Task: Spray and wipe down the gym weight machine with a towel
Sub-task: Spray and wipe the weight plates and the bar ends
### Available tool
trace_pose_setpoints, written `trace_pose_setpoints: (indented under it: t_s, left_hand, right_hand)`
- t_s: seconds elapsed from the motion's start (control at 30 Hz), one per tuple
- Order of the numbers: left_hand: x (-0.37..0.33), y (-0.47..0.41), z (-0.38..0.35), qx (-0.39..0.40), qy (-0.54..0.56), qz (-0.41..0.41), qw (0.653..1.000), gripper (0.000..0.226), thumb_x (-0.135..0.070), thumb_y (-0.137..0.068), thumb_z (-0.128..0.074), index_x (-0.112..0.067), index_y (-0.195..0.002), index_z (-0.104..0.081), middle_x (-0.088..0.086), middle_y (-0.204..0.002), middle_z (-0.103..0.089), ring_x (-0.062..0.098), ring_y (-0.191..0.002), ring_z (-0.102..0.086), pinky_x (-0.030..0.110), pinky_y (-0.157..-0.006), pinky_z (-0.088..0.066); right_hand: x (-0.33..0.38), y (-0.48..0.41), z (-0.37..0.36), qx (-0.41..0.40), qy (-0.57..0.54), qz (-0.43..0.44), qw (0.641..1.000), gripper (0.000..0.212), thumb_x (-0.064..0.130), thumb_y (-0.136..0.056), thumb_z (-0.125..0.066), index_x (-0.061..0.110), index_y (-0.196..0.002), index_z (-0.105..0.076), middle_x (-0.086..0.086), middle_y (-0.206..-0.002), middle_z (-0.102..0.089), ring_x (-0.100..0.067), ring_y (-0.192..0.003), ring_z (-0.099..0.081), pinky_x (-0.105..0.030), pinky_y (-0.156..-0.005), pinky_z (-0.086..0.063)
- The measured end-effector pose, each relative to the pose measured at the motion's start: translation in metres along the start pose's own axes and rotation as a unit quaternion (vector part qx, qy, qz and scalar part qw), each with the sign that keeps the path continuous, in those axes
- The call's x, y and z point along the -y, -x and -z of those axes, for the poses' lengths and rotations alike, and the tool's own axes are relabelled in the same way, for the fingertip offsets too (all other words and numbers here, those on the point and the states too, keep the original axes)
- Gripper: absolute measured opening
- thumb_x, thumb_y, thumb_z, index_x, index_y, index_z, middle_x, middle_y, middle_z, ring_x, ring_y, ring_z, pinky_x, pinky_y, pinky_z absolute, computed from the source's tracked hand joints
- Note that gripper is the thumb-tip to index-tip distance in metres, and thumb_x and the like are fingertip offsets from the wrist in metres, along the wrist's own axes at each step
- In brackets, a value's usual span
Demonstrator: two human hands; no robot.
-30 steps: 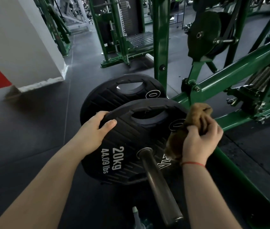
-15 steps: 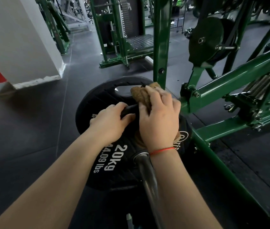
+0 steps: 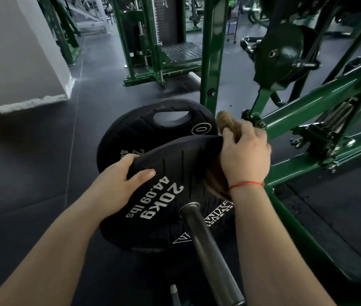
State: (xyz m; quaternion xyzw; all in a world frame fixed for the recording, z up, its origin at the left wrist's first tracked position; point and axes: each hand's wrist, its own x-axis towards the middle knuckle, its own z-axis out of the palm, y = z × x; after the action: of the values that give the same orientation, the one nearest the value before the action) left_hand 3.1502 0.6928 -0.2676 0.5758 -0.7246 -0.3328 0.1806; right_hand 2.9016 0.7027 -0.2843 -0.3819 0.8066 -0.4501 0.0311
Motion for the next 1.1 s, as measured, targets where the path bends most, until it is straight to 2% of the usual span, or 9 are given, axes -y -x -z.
trace_pose_setpoints:
  t_s: [0.2, 0.33, 0.47, 0.57, 0.63, 0.73, 0.87, 1.0, 1.1]
  left_hand:
    - [0.007, -0.003, -0.012, -0.051, -0.030, -0.043, 0.997, 0.028, -0.053, -0.095, -0.055, -0.035, -0.116, -0.053, -0.011, -0.101, -0.063, 0.010, -0.090, -0.063, 0.044, -0.082, -0.055]
    - [0.015, -0.001, -0.014, -0.078, -0.037, -0.053, 0.995, 0.035, -0.053, -0.096, -0.053, -0.031, -0.124, -0.051, -0.011, -0.106, -0.060, 0.013, -0.095, -0.060, 0.039, -0.079, -0.050]
    - [0.014, -0.001, -0.017, -0.077, -0.057, -0.052, 0.994, 0.041, -0.059, -0.095, -0.048, -0.028, -0.123, -0.048, -0.011, -0.104, -0.055, 0.013, -0.095, -0.056, 0.037, -0.076, -0.046]
    - [0.013, -0.002, -0.016, -0.071, -0.074, -0.054, 0.993, 0.047, -0.060, -0.096, -0.046, -0.025, -0.129, -0.047, -0.011, -0.107, -0.054, 0.014, -0.097, -0.056, 0.038, -0.082, -0.049]
    - [0.012, -0.002, -0.015, -0.063, -0.078, -0.056, 0.993, 0.052, -0.060, -0.097, -0.045, -0.023, -0.134, -0.046, -0.007, -0.115, -0.056, 0.016, -0.102, -0.057, 0.041, -0.087, -0.051]
    - [0.010, -0.003, -0.014, -0.053, -0.082, -0.054, 0.994, 0.053, -0.059, -0.098, -0.045, -0.021, -0.135, -0.045, -0.002, -0.119, -0.056, 0.020, -0.107, -0.057, 0.045, -0.092, -0.051]
    - [0.011, -0.004, -0.015, -0.055, -0.079, -0.056, 0.994, 0.051, -0.058, -0.098, -0.046, -0.020, -0.133, -0.046, 0.000, -0.116, -0.056, 0.023, -0.107, -0.057, 0.049, -0.093, -0.051]
    - [0.016, -0.004, -0.016, -0.068, -0.074, -0.066, 0.993, 0.049, -0.058, -0.098, -0.046, -0.021, -0.129, -0.048, -0.001, -0.107, -0.055, 0.022, -0.098, -0.058, 0.049, -0.087, -0.052]
    - [0.015, -0.002, -0.017, -0.072, -0.081, -0.064, 0.992, 0.057, -0.060, -0.097, -0.044, -0.021, -0.139, -0.044, 0.001, -0.120, -0.057, 0.024, -0.108, -0.058, 0.047, -0.091, -0.052]
  right_hand:
    - [0.051, 0.061, -0.026, -0.067, 0.047, 0.217, 0.973, 0.031, 0.038, -0.089, -0.062, 0.018, -0.112, -0.068, -0.008, -0.121, -0.061, -0.037, -0.106, -0.051, -0.046, -0.081, -0.051]
    - [0.055, 0.078, -0.033, -0.049, 0.057, 0.282, 0.956, 0.034, 0.038, -0.087, -0.064, 0.021, -0.116, -0.070, -0.006, -0.125, -0.061, -0.034, -0.109, -0.049, -0.049, -0.086, -0.051]
    - [0.032, 0.059, -0.019, -0.052, 0.069, 0.346, 0.934, 0.036, 0.039, -0.092, -0.067, 0.020, -0.123, -0.067, -0.008, -0.126, -0.059, -0.035, -0.108, -0.053, -0.042, -0.090, -0.048]
    - [0.021, 0.044, -0.008, -0.048, 0.053, 0.270, 0.960, 0.033, 0.039, -0.093, -0.064, 0.023, -0.122, -0.063, -0.008, -0.124, -0.057, -0.036, -0.108, -0.053, -0.037, -0.084, -0.044]
    - [0.014, 0.025, -0.005, -0.041, 0.035, 0.139, 0.989, 0.035, 0.041, -0.094, -0.063, 0.023, -0.123, -0.062, -0.010, -0.125, -0.055, -0.038, -0.115, -0.051, -0.038, -0.089, -0.042]
    - [0.020, 0.002, 0.003, 0.002, 0.043, -0.006, 0.999, 0.040, 0.047, -0.096, -0.058, 0.023, -0.128, -0.059, -0.014, -0.132, -0.050, -0.041, -0.124, -0.047, -0.042, -0.101, -0.040]
    - [0.047, 0.032, -0.005, -0.002, 0.050, 0.026, 0.998, 0.035, 0.039, -0.096, -0.061, 0.023, -0.128, -0.058, -0.009, -0.134, -0.043, -0.032, -0.125, -0.038, -0.040, -0.099, -0.038]
    - [0.041, 0.088, -0.023, -0.075, -0.085, 0.114, 0.987, 0.028, 0.017, -0.083, -0.075, 0.017, -0.103, -0.056, -0.003, -0.121, -0.040, -0.022, -0.113, -0.043, -0.028, -0.099, -0.036]
    - [0.006, 0.119, -0.032, 0.008, -0.105, 0.057, 0.993, 0.040, 0.005, -0.072, -0.077, 0.019, -0.102, -0.055, 0.002, -0.117, -0.038, -0.019, -0.111, -0.048, -0.022, -0.096, -0.038]
